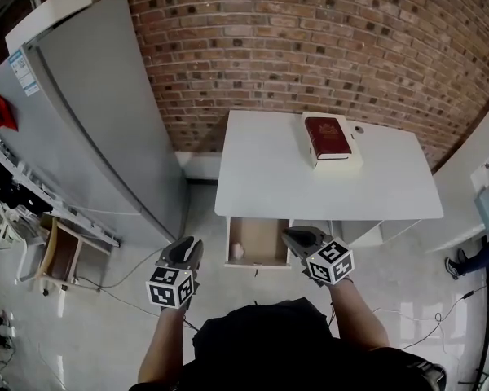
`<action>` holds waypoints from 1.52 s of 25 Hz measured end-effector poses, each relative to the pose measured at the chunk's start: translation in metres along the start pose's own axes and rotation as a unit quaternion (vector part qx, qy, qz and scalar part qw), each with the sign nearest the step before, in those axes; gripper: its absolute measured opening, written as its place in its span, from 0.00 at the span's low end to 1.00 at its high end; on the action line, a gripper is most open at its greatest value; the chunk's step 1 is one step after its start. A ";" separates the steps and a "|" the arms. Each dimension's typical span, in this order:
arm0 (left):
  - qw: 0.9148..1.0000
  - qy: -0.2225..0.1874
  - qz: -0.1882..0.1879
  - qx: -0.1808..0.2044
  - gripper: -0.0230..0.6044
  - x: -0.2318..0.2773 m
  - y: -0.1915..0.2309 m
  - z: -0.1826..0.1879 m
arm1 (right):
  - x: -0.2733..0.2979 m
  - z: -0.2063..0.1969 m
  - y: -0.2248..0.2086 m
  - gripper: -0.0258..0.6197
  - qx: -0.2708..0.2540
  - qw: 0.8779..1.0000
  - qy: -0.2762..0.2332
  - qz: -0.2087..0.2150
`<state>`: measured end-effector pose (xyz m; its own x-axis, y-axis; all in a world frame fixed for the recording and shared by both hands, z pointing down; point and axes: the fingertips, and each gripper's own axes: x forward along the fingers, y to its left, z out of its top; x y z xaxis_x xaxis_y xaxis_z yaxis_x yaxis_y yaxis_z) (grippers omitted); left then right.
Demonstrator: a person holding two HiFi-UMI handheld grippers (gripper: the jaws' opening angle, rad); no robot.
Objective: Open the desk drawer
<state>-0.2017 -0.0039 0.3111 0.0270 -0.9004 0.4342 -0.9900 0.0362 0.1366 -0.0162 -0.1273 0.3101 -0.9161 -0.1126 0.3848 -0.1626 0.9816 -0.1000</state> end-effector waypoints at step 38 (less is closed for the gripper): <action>0.996 -0.084 -0.001 0.000 0.06 0.035 -0.089 0.140 | -0.141 0.113 -0.070 0.06 -0.038 0.988 -0.139 -0.059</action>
<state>-0.1322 -0.0993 0.1898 0.0044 -0.9606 0.2780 -0.9901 0.0348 0.1361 0.0833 -0.1976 0.1593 -0.9595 -0.2543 0.1212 -0.2558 0.9667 0.0031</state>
